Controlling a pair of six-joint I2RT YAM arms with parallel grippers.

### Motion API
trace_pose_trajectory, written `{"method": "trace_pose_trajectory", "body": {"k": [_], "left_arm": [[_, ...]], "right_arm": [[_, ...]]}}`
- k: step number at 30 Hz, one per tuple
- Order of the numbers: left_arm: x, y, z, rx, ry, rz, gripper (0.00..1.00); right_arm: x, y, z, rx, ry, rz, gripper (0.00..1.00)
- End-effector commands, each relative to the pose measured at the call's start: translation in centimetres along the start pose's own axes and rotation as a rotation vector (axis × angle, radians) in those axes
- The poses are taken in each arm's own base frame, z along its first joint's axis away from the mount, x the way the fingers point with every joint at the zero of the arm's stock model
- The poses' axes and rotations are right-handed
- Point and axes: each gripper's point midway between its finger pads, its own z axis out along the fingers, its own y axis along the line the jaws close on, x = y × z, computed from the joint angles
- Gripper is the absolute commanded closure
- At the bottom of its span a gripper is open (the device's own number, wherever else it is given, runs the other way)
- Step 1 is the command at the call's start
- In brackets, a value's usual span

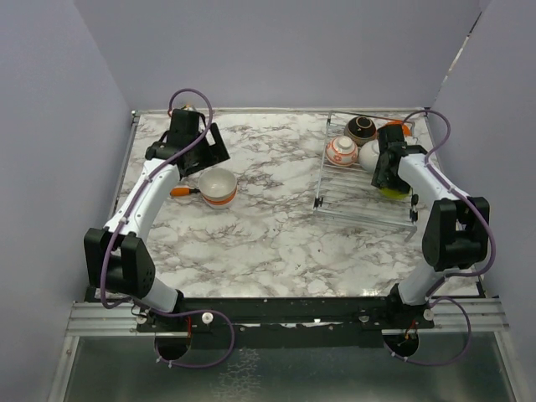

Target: Load the bowls into the dish rack

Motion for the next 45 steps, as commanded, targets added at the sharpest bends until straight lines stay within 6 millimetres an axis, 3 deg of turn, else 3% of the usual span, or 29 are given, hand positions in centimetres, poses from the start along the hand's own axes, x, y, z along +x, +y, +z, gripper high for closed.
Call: {"method": "trace_pose_trajectory", "body": {"k": [1, 8, 15, 19, 22, 25, 33, 38, 45], "left_arm": [[-0.1, 4.6, -1.1, -0.186, -0.064, -0.052, 0.01], [1.5, 8.3, -1.7, -0.303, -0.065, -0.054, 0.01], [3.9, 9.9, -1.2, -0.34, -0.013, -0.047, 0.04], [5.3, 9.7, -0.1, -0.303, 0.028, -0.045, 0.19], [6.1, 9.8, 0.6, -0.293, 0.054, -0.045, 0.36], [6.4, 10.0, 1.5, -0.292, 0.062, -0.04, 0.45], [5.1, 9.2, 3.1, -0.253, 0.015, -0.037, 0.66], [5.3, 9.2, 3.4, -0.245, 0.024, -0.031, 0.98], [5.4, 7.9, 3.5, -0.186, 0.045, -0.043, 1.0]], "right_arm": [[-1.5, -0.8, -0.4, 0.051, -0.047, 0.067, 0.35], [-1.2, 0.1, -2.5, -0.068, -0.056, 0.108, 0.18], [-3.5, 1.5, -5.5, -0.204, -0.127, 0.15, 0.17], [-4.2, 3.0, -6.9, -0.312, -0.148, 0.178, 0.18], [-3.9, 3.7, -7.4, -0.366, -0.143, 0.185, 0.19], [-3.5, 4.3, -7.6, -0.401, -0.128, 0.187, 0.2], [-3.4, 4.5, -8.9, -0.451, -0.129, 0.193, 0.21], [-3.4, 4.2, -9.6, -0.462, -0.152, 0.204, 0.21], [-3.3, 4.5, -10.6, -0.513, -0.167, 0.184, 0.2]]}}
